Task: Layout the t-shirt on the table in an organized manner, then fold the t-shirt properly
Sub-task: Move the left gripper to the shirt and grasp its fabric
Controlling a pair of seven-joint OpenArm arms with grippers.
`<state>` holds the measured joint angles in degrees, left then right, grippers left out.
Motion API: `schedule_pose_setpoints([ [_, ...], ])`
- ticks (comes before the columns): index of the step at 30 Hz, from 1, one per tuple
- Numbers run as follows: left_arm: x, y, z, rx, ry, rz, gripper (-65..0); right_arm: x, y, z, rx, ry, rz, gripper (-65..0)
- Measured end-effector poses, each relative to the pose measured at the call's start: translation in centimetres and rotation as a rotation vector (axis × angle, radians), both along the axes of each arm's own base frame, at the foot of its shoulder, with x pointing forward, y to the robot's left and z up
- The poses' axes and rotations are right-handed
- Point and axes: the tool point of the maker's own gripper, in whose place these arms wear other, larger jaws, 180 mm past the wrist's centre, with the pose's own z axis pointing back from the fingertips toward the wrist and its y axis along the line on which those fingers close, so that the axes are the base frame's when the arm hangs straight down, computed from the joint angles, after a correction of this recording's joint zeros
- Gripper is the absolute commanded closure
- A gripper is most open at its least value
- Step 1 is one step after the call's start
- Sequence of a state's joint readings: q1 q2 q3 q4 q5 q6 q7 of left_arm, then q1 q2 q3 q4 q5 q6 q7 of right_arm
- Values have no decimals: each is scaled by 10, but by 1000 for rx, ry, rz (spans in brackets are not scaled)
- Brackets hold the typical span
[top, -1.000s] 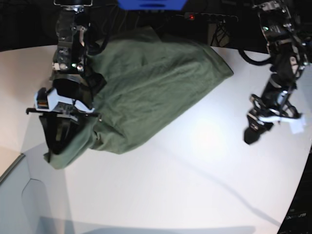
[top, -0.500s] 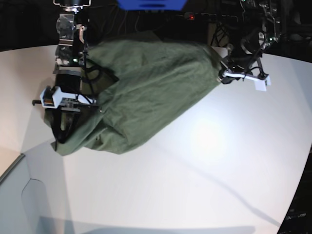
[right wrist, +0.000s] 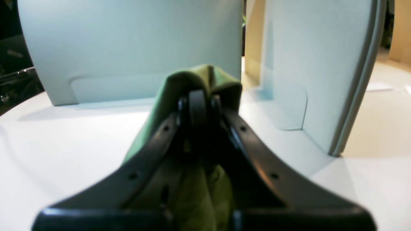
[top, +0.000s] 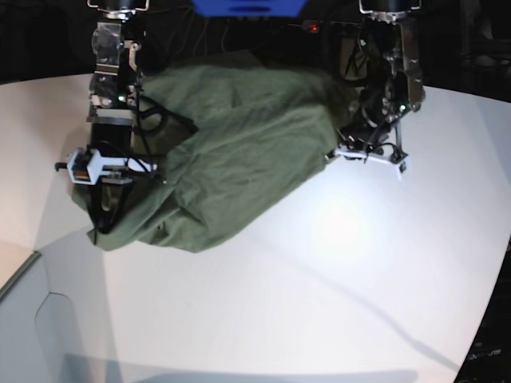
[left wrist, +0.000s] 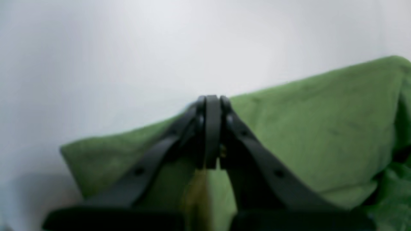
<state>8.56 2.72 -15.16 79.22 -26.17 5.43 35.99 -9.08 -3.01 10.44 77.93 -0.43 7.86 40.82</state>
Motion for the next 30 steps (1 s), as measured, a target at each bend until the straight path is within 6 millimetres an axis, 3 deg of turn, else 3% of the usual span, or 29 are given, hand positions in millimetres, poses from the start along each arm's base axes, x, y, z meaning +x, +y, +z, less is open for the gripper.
schedule_pose_setpoints([
  [3,24,-12,-3,40,-31,-55,0,6,-1,0,6,-5,-3,0],
  [9,70,-16,-6,183,-193,-78,0,4,-6,-30,26,78,-20,0],
  [13,113,16,-6,279,-191,-80,0,6,-11,-43,34,109,-30,0],
  [16,130,40,0,300,-166,-51,0,9,-16,-43,15,111,-34,0],
  [19,131,44,13,280,-184,-20,0,5,-21,-46,15,121,-40,0],
  [23,124,24,45,210,-222,-58,-22,5,-20,-46,15,123,-37,0],
  [27,107,7,79,167,-238,-124,-177,8,-19,-43,13,113,-35,0],
  [30,82,5,89,181,-226,-155,-270,8,-18,-43,12,113,-34,0],
])
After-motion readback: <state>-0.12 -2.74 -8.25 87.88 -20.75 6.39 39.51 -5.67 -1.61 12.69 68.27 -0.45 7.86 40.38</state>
